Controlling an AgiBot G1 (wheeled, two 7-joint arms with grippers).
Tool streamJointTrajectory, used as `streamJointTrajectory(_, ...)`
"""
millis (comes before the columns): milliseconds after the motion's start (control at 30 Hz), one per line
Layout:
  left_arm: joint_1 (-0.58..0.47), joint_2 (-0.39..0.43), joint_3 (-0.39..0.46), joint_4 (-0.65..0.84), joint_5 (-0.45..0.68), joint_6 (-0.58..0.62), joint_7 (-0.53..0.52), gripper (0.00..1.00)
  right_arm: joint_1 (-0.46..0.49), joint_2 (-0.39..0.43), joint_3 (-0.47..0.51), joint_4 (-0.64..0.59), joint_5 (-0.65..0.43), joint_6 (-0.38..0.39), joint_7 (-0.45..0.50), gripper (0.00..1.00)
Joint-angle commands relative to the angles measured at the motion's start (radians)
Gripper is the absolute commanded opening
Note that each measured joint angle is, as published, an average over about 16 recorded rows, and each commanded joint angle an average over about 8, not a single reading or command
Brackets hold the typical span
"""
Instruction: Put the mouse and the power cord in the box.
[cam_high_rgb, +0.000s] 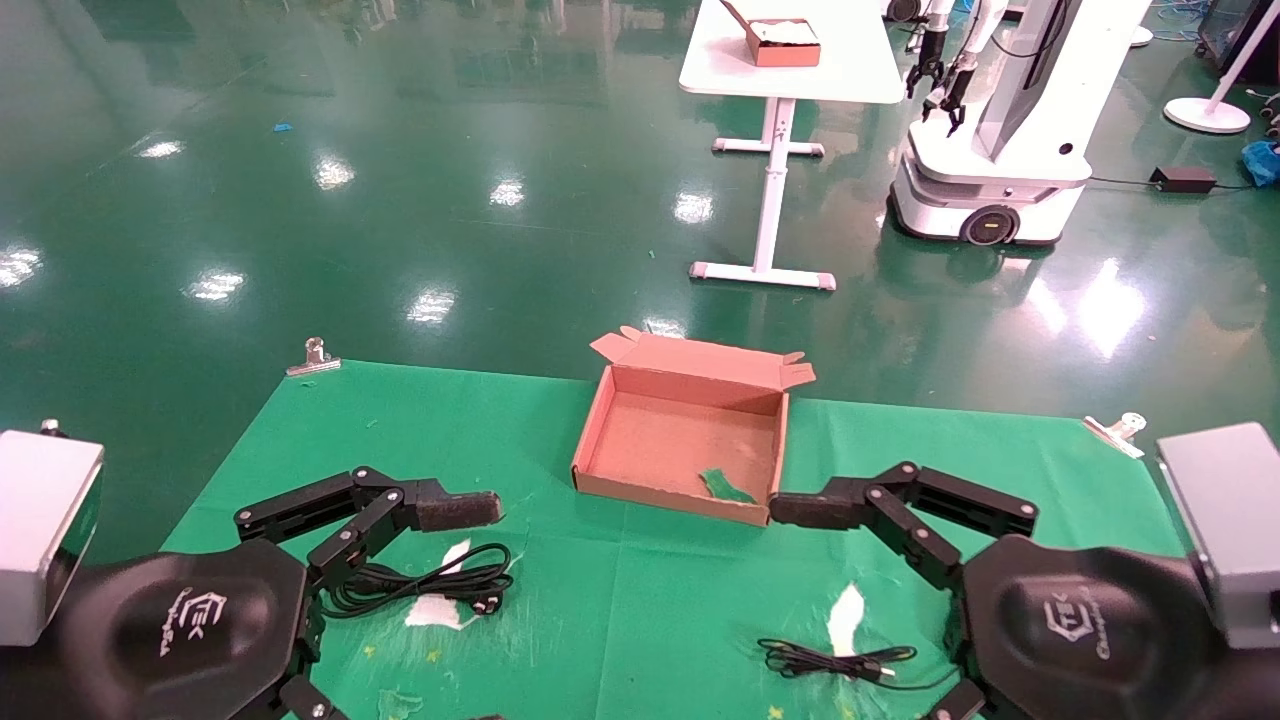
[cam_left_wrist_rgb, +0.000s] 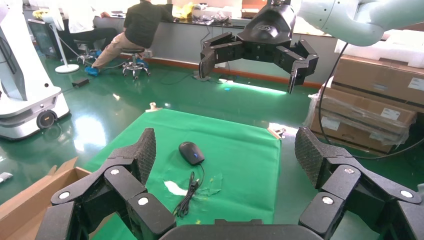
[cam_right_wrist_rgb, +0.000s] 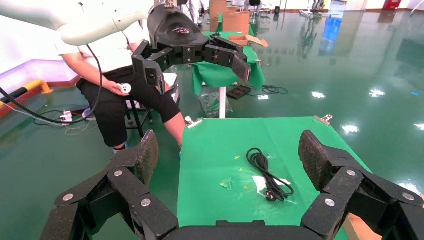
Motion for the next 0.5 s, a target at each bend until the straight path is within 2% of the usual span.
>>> streamJointTrajectory(33,0.000,0.000,0.000,0.000,0.000,0.000,0.000,1.00,0.000,0.000,0.000,0.000,0.000,0.000,0.000,1.00)
streamJointTrajectory(500,0.000,0.000,0.000,0.000,0.000,0.000,0.000,1.00,0.000,0.000,0.000,0.000,0.000,0.000,0.000,1.00)
